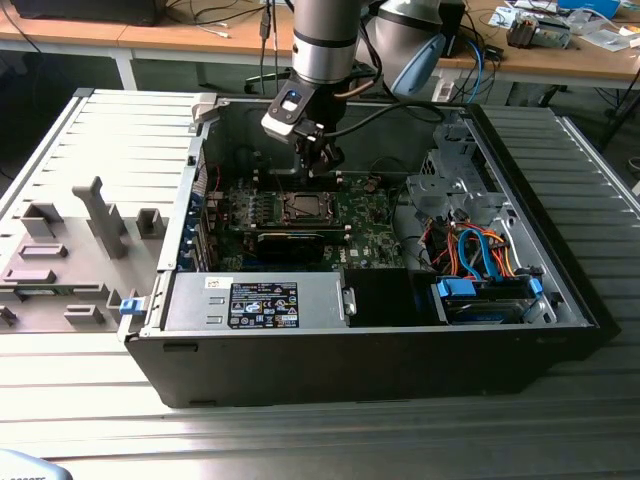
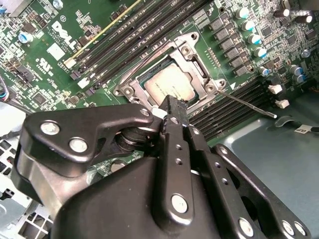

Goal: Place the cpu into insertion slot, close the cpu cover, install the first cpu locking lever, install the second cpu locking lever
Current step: 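Install the first cpu locking lever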

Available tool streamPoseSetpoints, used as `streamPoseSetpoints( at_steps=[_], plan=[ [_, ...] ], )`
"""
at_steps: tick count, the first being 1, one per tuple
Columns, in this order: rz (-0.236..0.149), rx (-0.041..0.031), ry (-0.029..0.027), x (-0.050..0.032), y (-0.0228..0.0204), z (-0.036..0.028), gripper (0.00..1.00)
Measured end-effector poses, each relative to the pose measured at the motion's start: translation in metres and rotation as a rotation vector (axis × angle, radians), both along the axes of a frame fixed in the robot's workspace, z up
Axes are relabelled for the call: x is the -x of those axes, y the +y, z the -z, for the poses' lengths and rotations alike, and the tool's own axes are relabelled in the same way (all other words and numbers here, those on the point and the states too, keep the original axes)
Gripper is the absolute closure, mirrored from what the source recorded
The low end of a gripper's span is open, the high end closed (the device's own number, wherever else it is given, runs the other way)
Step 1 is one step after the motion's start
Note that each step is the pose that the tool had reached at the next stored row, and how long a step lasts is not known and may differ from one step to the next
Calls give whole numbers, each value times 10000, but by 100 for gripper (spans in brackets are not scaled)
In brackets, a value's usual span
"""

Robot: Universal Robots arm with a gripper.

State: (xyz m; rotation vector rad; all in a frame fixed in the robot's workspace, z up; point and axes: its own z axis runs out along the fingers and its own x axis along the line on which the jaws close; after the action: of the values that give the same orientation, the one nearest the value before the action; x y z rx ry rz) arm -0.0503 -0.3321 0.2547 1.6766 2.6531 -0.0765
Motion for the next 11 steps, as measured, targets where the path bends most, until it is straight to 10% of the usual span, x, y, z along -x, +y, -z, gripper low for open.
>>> streamPoseSetpoints(
  at_steps=[11],
  plan=[
    [-530, 1, 1, 0, 0, 0, 89]
  ],
)
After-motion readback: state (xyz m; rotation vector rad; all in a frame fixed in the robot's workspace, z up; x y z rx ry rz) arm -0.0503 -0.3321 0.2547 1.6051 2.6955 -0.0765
